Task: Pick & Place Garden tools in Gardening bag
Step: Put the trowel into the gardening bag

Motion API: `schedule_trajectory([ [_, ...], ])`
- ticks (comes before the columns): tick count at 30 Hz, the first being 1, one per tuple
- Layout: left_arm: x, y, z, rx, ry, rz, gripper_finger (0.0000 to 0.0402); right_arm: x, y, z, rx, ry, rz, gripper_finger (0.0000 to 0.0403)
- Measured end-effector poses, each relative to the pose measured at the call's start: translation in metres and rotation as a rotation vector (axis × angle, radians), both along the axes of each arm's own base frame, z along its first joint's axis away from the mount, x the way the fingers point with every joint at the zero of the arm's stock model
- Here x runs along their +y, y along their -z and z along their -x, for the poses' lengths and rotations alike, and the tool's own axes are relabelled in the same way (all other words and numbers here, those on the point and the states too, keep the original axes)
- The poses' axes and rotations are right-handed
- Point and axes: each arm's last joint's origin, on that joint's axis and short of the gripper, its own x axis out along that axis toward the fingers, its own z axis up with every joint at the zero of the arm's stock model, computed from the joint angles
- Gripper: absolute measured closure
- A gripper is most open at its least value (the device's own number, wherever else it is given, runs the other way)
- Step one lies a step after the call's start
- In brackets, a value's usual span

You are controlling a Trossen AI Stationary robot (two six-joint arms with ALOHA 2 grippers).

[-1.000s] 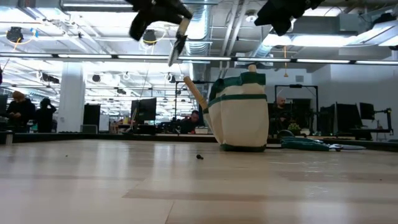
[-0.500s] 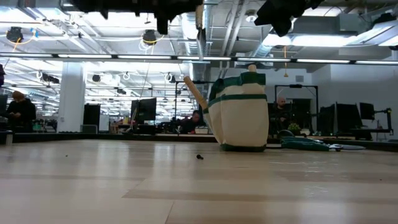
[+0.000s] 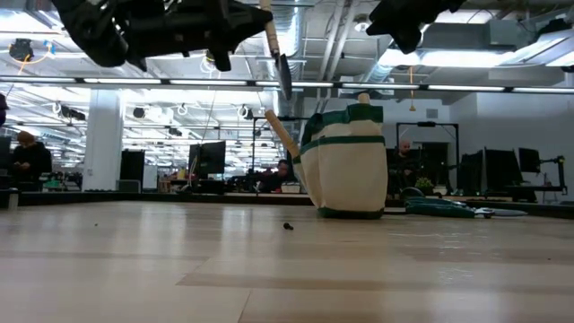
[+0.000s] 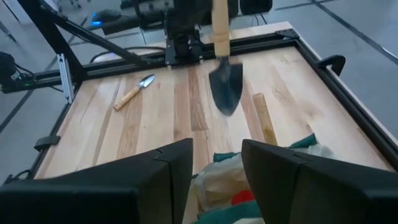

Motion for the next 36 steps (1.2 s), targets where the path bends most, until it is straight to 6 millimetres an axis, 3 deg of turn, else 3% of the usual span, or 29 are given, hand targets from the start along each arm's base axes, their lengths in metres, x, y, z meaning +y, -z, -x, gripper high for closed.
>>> schedule_trajectory([
  [10, -0.001, 0.028, -0.018, 0.004, 0.038, 0.046, 0.0363, 0.000, -0.003, -0.001, -0.032, 0.010, -0.018, 0.0272],
  [20, 0.001, 0.041, -0.025, 0.028, 0.037, 0.052, 0.0363, 0.000, -0.003, -0.001, -0.030, 0.010, -0.019, 0.0272],
  [36, 0.007, 0.042, -0.024, 0.022, -0.012, 0.033, 0.0363, 0.000, -0.003, -0.001, -0.030, 0.010, -0.018, 0.0272],
])
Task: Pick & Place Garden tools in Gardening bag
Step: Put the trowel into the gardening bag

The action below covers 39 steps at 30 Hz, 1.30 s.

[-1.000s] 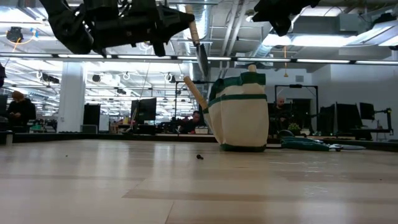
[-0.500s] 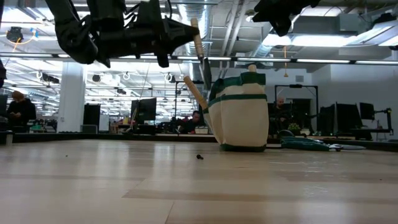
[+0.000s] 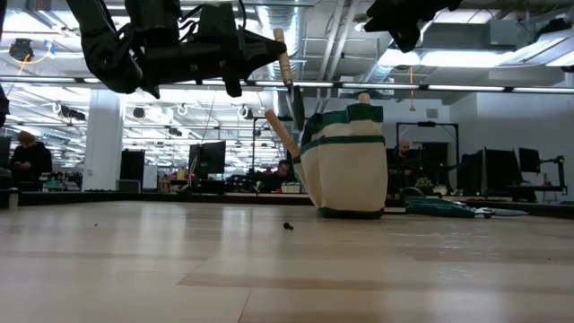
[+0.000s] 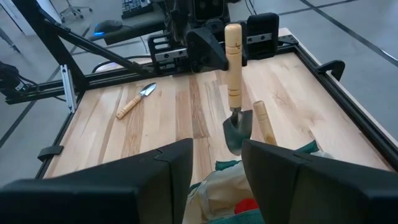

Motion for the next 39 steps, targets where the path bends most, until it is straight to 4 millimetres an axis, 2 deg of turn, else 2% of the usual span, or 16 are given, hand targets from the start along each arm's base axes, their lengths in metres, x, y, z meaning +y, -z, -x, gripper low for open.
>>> schedule_trajectory([
  [7, 0.000, 0.000, 0.000, -0.001, 0.007, -0.003, 0.0363, 0.000, 0.000, 0.000, 0.000, 0.001, 0.001, 0.0272],
  [11, 0.000, 0.008, -0.004, 0.014, 0.020, 0.008, 0.0363, 0.000, 0.000, 0.000, 0.000, 0.001, 0.001, 0.0272],
  [16, 0.002, 0.010, -0.019, -0.015, 0.059, 0.011, 0.0363, 0.000, 0.000, 0.000, 0.000, 0.002, 0.001, 0.0272],
  [20, 0.004, 0.020, -0.026, 0.015, 0.061, 0.025, 0.0363, 0.000, 0.000, 0.000, 0.000, 0.002, 0.001, 0.0272],
  [32, 0.003, 0.025, -0.027, 0.031, 0.086, 0.048, 0.0362, 0.000, 0.000, 0.000, 0.000, 0.001, 0.000, 0.0272],
  [39, 0.004, 0.043, -0.032, 0.086, 0.091, 0.085, 0.0362, 0.000, 0.000, 0.000, 0.000, 0.003, -0.003, 0.0272],
])
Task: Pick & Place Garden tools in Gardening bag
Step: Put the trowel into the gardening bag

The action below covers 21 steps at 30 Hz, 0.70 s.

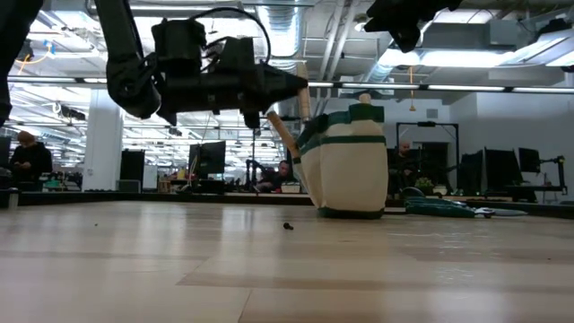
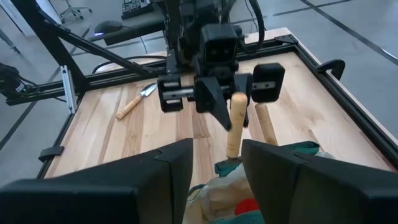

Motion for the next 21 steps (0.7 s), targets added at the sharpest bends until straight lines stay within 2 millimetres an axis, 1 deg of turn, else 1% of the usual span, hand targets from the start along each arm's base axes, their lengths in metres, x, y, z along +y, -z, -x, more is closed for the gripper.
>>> schedule_trajectory([
  [2, 0.0001, 0.0027, -0.0005, 0.010, 0.000, 0.003, 0.0362, 0.0000, 0.0000, 0.0000, 0.000, 0.004, -0.009, 0.0272],
  [21, -0.0014, 0.0029, -0.0009, 0.013, 0.005, -0.001, 0.0362, 0.0000, 0.0001, -0.0001, 0.000, 0.005, -0.013, 0.0272],
])
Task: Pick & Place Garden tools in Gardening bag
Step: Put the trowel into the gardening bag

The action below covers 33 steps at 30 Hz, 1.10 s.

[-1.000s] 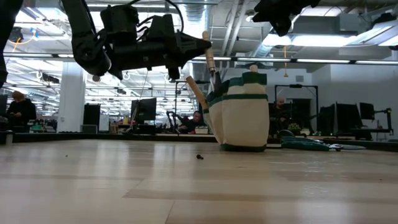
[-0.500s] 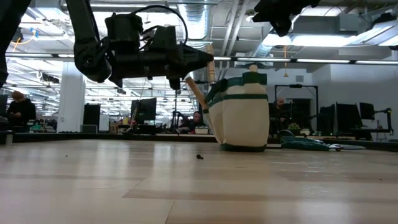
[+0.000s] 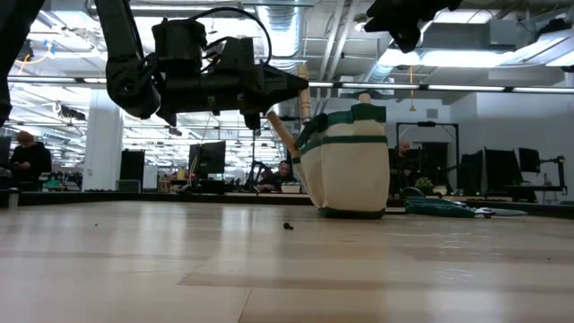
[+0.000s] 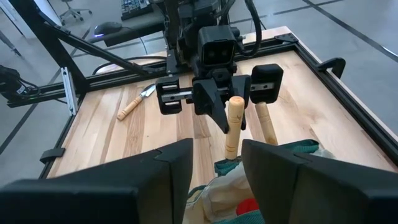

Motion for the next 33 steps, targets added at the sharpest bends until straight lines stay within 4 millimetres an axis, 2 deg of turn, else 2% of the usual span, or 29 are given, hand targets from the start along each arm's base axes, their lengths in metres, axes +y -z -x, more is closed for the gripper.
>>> schedule_trajectory([
  [17, -0.005, 0.015, -0.004, 0.064, 0.017, 0.014, 0.0356, 0.000, 0.000, 0.000, 0.000, 0.000, 0.000, 0.0272],
  [33, -0.005, 0.016, -0.004, 0.068, 0.011, 0.001, 0.0255, 0.000, 0.000, 0.000, 0.001, 0.000, 0.000, 0.0272],
])
